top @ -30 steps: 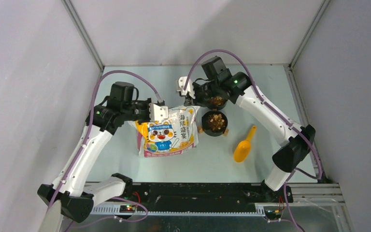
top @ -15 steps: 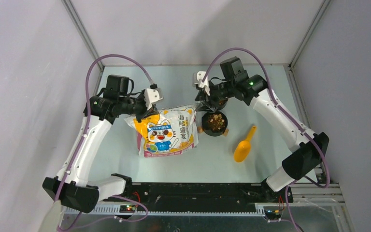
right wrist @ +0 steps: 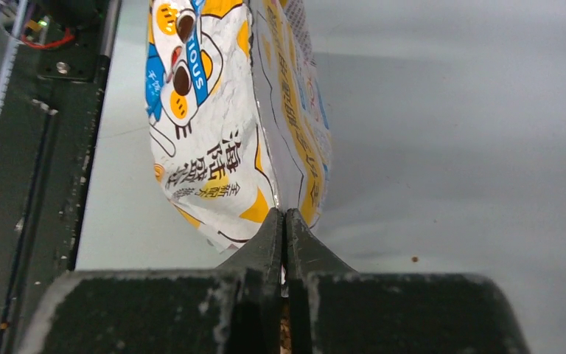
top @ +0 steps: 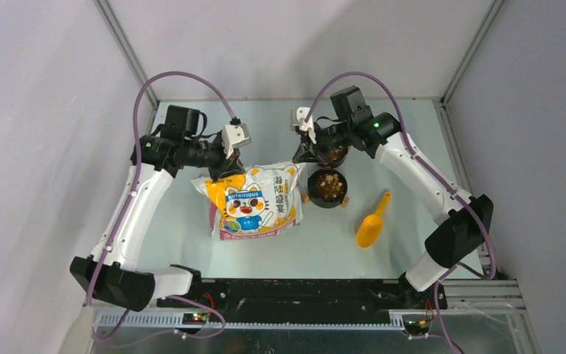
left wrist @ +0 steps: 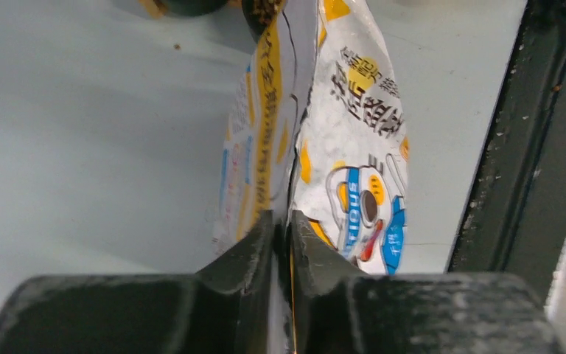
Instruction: Serve the pet food
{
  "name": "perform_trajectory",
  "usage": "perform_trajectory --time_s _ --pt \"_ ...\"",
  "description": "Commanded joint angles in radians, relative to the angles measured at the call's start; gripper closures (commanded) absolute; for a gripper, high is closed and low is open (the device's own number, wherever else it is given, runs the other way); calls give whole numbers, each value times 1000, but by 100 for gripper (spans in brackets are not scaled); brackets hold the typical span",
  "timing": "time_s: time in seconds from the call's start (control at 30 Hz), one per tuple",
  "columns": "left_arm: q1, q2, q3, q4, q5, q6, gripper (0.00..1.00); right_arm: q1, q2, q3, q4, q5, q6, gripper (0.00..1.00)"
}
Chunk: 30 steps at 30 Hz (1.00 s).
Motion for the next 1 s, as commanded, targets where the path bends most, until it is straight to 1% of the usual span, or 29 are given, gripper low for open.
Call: perform_trajectory --time_s 0.0,0.03,0.1,0.2,0.33,0.4,0.43,0.47,0.53,0.57,0.6,0.67,0.7,0.77,0.8,0.83,0.87,0.9,0.93,0.97 --pt "-12 -65 0 127 73 26 72 -14 -17 66 -43 -112 52 100" --pt "-38 -75 -40 187 57 32 62 -16 -20 72 -45 -122 65 100" --pt "-98 -104 -88 274 12 33 55 -18 -16 76 -44 -143 98 100" --pt "-160 -88 -95 341 -23 -1 54 -17 -10 76 -47 -170 131 100" --pt "-191 -31 -53 328 -45 4 57 -17 16 117 -97 -185 136 100" --pt "-192 -6 -37 298 -40 30 62 -19 24 128 -108 -185 142 100" --pt "-192 15 -21 260 -29 40 68 -21 23 129 -101 -186 147 100" --pt "-192 24 -12 239 -12 59 70 -25 25 128 -96 -187 156 100" --pt "-193 46 6 184 12 74 80 -27 28 126 -85 -190 167 100" --pt "-193 52 7 172 15 73 83 -27 30 126 -81 -190 168 100" --pt "-193 54 7 170 20 66 90 -27 33 124 -79 -191 169 100" --pt "-194 57 8 173 22 54 98 -26 35 122 -72 -186 168 100" --pt "-193 57 11 174 22 48 99 -26 35 120 -64 -183 166 100" --pt "-192 61 26 167 25 32 100 -18 33 120 -69 -169 130 89" --pt "-192 63 44 151 32 30 100 -7 30 120 -77 -152 90 80" --pt "-192 68 53 141 37 29 100 10 21 114 -79 -140 46 76" --pt "-192 73 71 123 40 30 98 21 14 108 -79 -114 19 67" --pt "-192 74 78 114 48 36 94 45 -6 82 -72 -100 -29 64" --pt "-192 76 87 97 51 42 86 60 -21 62 -41 -69 -49 60" --pt "-192 75 88 91 53 53 83 88 -51 22 -21 -35 -92 59"
